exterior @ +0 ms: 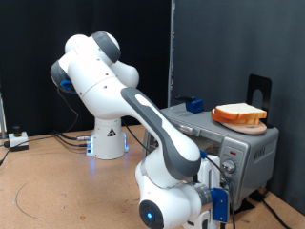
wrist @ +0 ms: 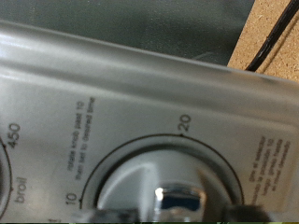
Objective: Make a piece of toast with the oven
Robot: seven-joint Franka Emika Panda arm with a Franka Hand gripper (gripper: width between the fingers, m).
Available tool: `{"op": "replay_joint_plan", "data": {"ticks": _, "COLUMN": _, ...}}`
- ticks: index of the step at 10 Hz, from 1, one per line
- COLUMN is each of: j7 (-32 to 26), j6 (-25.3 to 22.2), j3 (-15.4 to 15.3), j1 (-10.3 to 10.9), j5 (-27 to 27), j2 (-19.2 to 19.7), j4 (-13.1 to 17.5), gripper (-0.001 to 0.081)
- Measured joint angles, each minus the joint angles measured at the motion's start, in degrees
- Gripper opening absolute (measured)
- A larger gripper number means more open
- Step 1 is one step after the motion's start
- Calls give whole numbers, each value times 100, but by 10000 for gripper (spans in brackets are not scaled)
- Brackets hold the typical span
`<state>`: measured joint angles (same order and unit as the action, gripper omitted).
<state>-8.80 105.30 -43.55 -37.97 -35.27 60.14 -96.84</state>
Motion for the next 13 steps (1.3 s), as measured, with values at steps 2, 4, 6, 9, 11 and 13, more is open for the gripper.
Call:
{"op": "replay_joint_plan", "data": {"ticks": 2, "j7": 90, "j6": -58, "j3": -3, "j1": 0, "j5": -21, "j2": 3, "j4": 21, "gripper": 96}}
{"op": "replay_joint_plan", "data": {"ticks": 4, "j7": -163, "j6": -47, "j3": -16, "j1": -6, "j5": -19, "j2": 3, "j4": 15, "gripper": 95}}
{"op": "replay_joint_plan", "data": {"ticks": 6, "j7": -1228, "j6": 129, "j3": -116, "j1": -110, "j5": -13, "j2": -5, "j4": -110, "gripper": 95}}
{"op": "replay_joint_plan", "data": {"ticks": 9, "j7": -2187, "j6": 426, "j3": -282, "j1": -299, "j5": -30, "j2": -21, "j4": -336, "gripper": 95}}
{"op": "replay_joint_plan", "data": {"ticks": 11, "j7": -2226, "j6": 456, "j3": -294, "j1": -315, "j5": -40, "j2": -23, "j4": -357, "gripper": 95}}
{"op": "replay_joint_plan", "data": {"ticks": 13, "j7": -2451, "j6": 507, "j3": -319, "j1": -342, "j5": -54, "j2": -24, "j4": -392, "gripper": 95}}
